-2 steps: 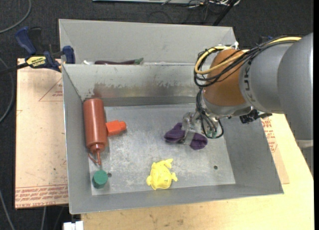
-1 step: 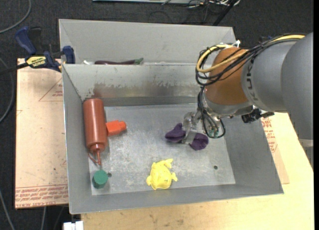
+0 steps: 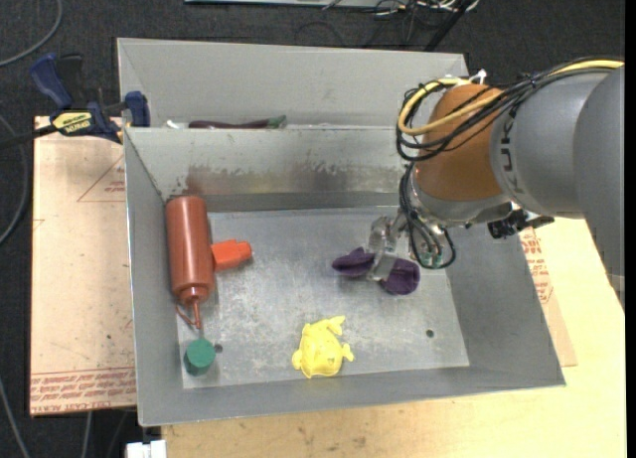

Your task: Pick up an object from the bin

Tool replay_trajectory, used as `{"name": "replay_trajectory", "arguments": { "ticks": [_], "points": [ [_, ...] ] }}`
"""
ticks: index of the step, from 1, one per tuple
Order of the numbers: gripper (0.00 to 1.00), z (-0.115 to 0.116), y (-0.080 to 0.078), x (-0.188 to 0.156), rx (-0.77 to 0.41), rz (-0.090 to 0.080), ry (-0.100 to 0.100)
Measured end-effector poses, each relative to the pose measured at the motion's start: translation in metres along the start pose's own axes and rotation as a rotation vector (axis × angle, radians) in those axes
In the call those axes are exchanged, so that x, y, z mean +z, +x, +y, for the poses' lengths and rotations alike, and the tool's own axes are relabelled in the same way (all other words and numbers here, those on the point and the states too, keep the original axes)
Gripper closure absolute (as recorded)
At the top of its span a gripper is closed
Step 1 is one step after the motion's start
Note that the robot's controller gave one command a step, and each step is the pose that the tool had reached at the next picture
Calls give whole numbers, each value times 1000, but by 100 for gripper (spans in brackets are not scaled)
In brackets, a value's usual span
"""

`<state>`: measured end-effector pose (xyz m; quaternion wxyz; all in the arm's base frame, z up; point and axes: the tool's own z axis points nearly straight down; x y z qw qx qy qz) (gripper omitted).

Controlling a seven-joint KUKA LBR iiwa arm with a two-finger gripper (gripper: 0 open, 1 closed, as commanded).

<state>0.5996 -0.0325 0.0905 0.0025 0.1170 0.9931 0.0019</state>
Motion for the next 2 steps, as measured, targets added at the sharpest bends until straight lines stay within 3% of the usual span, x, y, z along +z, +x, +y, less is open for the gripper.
{"name": "replay_trajectory", "arguments": {
  "ticks": [2],
  "points": [
    [100, 0, -1, -33, -1, -3, -1]
  ]
}}
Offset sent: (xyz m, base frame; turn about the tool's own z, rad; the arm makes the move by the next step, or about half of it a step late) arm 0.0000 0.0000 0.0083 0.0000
